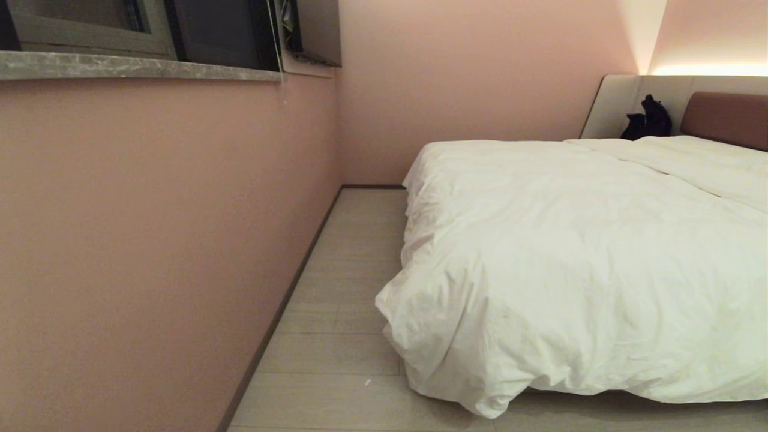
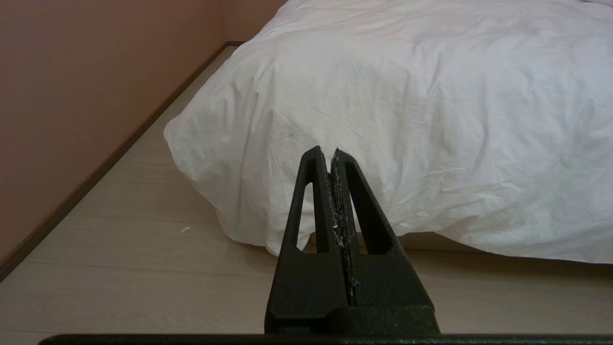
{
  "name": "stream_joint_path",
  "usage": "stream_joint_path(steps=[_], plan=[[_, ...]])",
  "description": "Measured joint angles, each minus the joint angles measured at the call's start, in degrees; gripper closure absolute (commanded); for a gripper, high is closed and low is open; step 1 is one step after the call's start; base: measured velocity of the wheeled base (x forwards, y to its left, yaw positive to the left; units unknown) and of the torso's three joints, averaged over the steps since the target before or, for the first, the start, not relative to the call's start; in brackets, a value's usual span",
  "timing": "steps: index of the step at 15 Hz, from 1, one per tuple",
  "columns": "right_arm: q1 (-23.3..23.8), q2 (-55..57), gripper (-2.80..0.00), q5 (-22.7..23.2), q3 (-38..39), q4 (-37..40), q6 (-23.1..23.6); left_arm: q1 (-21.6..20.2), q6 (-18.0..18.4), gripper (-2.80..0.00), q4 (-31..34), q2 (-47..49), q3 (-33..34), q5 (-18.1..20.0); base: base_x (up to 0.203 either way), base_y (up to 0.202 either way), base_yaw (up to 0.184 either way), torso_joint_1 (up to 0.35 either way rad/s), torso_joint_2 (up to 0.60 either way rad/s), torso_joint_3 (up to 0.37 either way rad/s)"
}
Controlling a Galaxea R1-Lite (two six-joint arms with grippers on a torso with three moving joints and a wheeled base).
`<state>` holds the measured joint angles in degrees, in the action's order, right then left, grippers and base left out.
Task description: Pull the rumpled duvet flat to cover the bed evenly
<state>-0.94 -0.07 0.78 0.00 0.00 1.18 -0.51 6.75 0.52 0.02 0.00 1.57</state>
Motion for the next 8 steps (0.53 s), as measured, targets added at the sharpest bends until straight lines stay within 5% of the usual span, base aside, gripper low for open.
stream_joint_path(steps=[8], plan=[[0.0,0.0,0.0,-0.1,0.0,0.0,-0.15,0.0,0.0,0.0,0.0,0.0,0.0,0.0,0.0,0.0,0.0,0.0,0.0,0.0]])
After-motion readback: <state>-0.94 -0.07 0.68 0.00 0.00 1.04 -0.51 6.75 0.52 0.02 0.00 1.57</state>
